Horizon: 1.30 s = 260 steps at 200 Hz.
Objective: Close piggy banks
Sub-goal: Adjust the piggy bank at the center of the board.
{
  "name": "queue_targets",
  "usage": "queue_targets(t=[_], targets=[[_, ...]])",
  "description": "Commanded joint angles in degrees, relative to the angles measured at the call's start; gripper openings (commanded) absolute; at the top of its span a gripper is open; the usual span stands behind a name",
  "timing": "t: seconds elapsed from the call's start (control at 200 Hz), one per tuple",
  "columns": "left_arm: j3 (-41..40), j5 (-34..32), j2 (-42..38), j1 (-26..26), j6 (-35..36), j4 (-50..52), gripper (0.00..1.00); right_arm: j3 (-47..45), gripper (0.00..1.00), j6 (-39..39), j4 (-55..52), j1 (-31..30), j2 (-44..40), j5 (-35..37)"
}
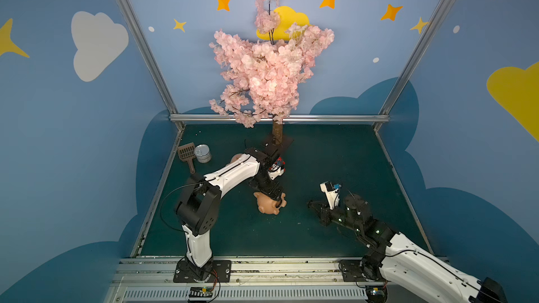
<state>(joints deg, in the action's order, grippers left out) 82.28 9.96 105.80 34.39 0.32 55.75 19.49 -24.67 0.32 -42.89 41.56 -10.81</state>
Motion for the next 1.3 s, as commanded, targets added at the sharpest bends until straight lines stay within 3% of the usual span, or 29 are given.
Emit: queue_targets(t=[0.0, 0.501, 0.926, 1.296], targets=[[-1.32, 1.8, -0.34, -1.13, -1.52, -0.61, 0.95, 0.18, 0.0, -0.82, 3.55, -0.14, 1.91, -2.64], [-3.63, 6.61, -4.56, -2.75, -2.85, -1.98, 1.0, 3.8, 0.0, 2.95, 11.2, -0.39, 16.22, -8.23], [-4.23, 1.24, -3.43, -2.93, -2.65, 0.06, 0.99, 4.71, 0.0, 3.89, 16.03, -0.5, 21.86, -10.89], [-4.5, 1.81, -3.49, -3.1, -2.92, -0.12, 0.98, 7.26, 0.0, 3.17, 20.16, -2.19, 29.14, -12.04]])
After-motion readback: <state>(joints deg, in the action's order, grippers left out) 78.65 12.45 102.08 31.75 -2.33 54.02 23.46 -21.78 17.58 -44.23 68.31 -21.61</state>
